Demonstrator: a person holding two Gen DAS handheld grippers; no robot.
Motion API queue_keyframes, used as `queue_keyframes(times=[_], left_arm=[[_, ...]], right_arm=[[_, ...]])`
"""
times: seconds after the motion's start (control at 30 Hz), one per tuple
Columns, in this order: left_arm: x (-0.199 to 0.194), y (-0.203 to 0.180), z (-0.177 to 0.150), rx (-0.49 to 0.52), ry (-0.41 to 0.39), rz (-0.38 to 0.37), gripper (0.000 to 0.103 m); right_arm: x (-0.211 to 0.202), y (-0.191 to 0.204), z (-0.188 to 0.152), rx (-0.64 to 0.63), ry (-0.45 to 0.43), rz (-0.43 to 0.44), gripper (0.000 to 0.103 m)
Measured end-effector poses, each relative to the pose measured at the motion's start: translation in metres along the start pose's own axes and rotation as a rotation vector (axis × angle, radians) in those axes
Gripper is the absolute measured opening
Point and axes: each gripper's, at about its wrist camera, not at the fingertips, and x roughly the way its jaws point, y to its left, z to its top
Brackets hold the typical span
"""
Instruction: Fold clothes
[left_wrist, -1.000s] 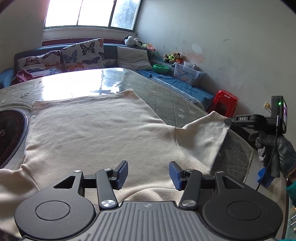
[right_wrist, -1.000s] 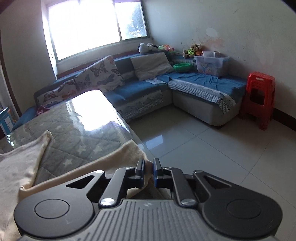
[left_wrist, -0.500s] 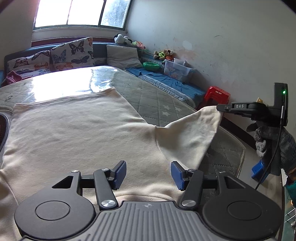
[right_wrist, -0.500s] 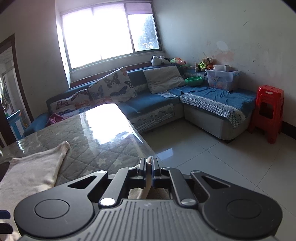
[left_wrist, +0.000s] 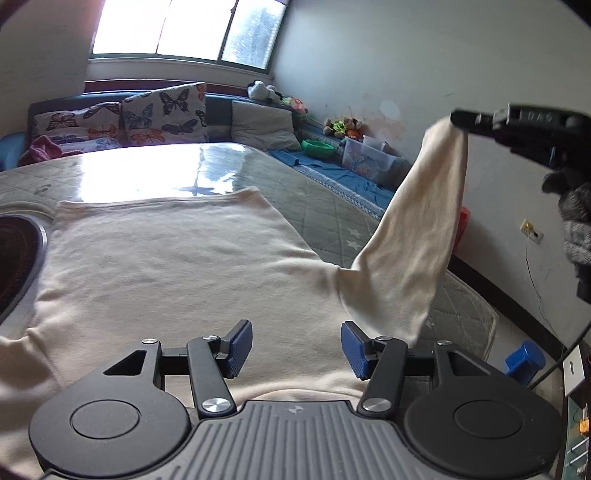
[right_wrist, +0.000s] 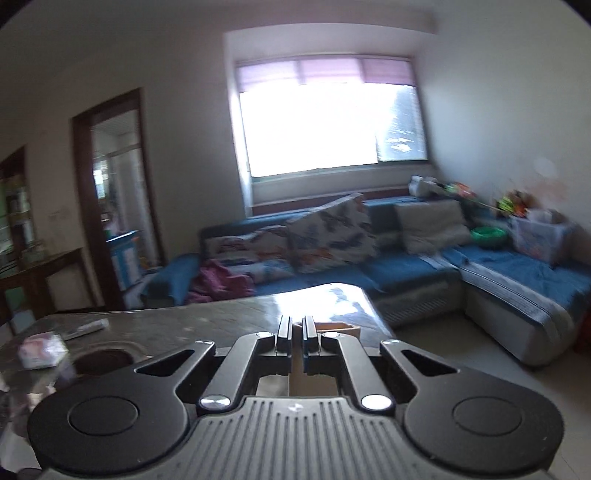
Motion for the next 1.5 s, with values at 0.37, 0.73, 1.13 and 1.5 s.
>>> queue_keyframes(times=[0.37,0.73,1.13,1.5], left_arm=[[-0.047,0.043,-0.021,-0.106,-0.056,0.104,0.058],[-0.061,0.059,-0.032,-0.157,-0.050,0.153,0.059],[-0.057,0.065,-0.022,-0.156,-0.080,0.216,0.059],[-0.044,0.058,-0.020,-0.091,-0.058,0.225,0.010]], right_arm=[[0.066,0.143,-0.013,-0.176,0.137,0.344,0.004],[0.065,0.155,-0.035,-0.216,0.231,0.409,0.021],[0.057,0.090,-0.099,-0.282,0.427,0.172,0.037],[0.083,0.075,-0.105,-0.298,0.406,0.161,0.038]])
